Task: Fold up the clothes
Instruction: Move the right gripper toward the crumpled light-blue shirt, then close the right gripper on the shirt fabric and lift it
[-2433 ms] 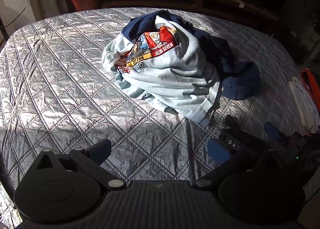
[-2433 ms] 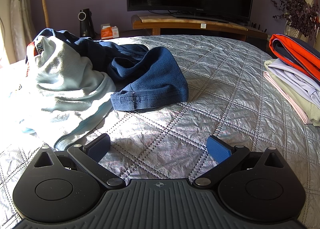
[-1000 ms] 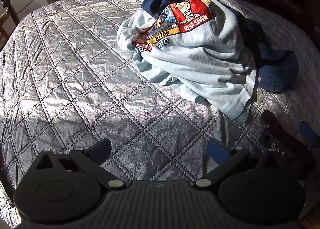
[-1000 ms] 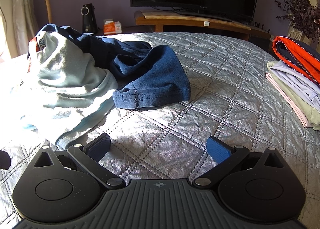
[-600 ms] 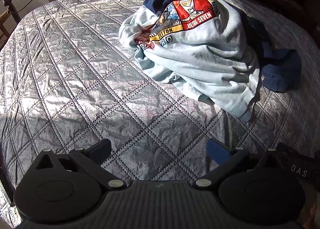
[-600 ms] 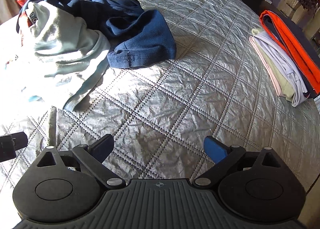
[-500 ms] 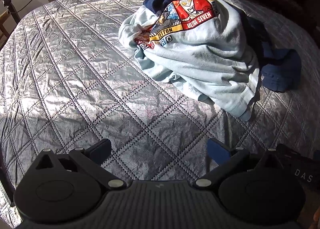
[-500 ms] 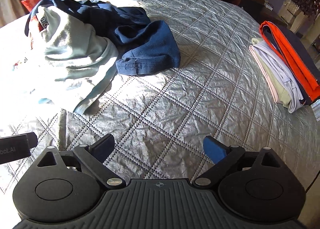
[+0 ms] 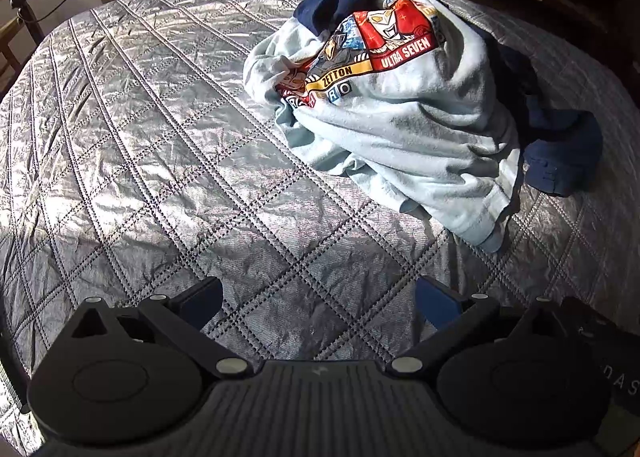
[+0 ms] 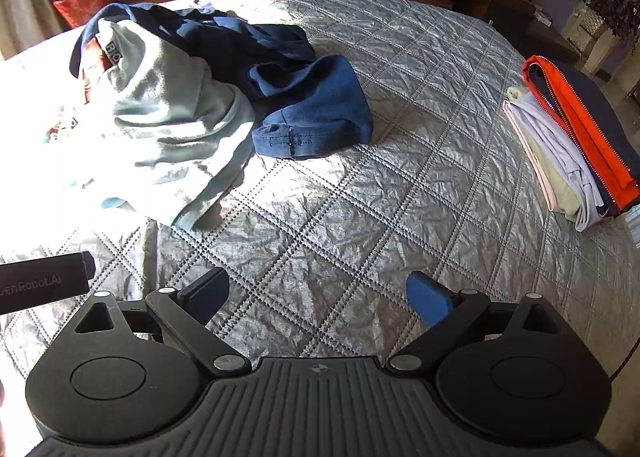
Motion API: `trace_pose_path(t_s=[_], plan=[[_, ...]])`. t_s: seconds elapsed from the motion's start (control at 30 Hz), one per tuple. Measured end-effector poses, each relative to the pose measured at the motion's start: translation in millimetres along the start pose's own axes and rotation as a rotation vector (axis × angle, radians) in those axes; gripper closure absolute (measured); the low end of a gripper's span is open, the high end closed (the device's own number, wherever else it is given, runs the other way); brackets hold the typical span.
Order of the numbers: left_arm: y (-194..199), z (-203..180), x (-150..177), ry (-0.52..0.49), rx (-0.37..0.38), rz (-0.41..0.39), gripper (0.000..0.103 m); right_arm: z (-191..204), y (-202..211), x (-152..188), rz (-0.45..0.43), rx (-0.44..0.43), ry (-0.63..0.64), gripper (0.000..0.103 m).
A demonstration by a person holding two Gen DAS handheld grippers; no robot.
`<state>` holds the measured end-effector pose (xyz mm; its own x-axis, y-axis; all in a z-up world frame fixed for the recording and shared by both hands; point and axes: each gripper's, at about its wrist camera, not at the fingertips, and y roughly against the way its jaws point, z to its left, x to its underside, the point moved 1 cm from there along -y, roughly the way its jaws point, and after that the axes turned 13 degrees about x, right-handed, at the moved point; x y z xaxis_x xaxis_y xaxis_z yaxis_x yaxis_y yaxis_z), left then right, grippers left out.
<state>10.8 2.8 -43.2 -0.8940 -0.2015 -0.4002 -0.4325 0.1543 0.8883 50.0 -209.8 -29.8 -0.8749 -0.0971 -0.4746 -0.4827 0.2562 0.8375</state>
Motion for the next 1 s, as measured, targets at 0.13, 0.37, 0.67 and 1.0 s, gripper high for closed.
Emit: trace_pose_path(t_s=[0.13, 0.37, 0.67, 1.0], plan=[[3.8, 0.5, -1.7, -0.014, -0.016, -0.036, 0.001, -9.4, 23.2, -3.6, -0.192, -0.121, -0.025, 0.01], [17.7, 10.8, -15.1, 0.018, 0.068, -0.166, 0.007, -22.7, 33.2, -30.0, -0.497, -0.278, 0.039, 0.001], [34.3, 24.7, -37.0, 0.037, 0.075, -0.273, 0.01, 42.6, 15.2, -41.0, -0.591, -0.31, 0.407, 0.022], [51.1, 43.5, -53.1, 0.026, -0.007, -0.283, 0.001, 87.5, -28.7, -20.8, -0.424, -0.356, 0.548, 0.044]])
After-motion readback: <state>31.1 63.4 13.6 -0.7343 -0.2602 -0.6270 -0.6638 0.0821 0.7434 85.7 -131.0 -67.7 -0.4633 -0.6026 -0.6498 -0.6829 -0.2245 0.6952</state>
